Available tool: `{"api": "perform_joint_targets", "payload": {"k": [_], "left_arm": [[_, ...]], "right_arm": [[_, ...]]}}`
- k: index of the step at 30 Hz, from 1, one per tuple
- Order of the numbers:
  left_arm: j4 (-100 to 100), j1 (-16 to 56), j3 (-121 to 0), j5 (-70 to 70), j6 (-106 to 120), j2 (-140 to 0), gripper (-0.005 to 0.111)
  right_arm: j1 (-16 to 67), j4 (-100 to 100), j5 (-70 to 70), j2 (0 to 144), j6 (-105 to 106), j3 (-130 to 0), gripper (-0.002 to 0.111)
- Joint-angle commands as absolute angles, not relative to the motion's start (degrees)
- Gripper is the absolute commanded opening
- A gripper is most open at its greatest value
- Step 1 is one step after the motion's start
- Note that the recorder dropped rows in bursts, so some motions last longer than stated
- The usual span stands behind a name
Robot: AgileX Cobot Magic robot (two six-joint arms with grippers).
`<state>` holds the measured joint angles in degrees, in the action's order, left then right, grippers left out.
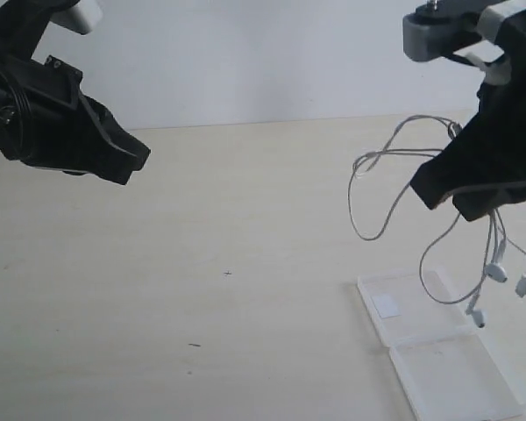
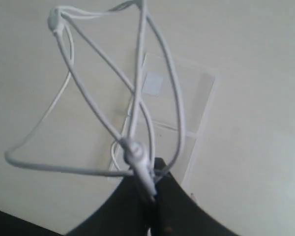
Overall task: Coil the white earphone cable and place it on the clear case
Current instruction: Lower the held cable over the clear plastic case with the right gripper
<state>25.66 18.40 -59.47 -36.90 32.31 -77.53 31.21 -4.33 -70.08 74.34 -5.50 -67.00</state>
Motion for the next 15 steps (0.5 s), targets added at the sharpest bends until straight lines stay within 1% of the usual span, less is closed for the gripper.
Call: {"api": "perform_joint_targets", "payload": {"k": [1,8,13,15], "left_arm": [[26.3,19.9,-59.3,-36.3,32.6,-77.6,0.000],[26.3,20.1,-58.0,-35.3,32.8,-77.8,0.000],[29.1,20.1,-56.5,-34.5,34.2,-77.8,0.000],[30.0,20.1,-56.4,-34.5,34.5,-77.8,0.000]], "right_arm": [[31.0,-4.8,-70.0,74.0,-9.5,-63.8,0.000],[31.0,-4.8,-64.9,74.0,-14.5,-57.2,0.000],[31.0,-5.3,-48.2,74.0,-21.6,-49.8,0.000],[31.0,-7.7,-44.0,74.0,-25.3,-47.9,0.000]]}}
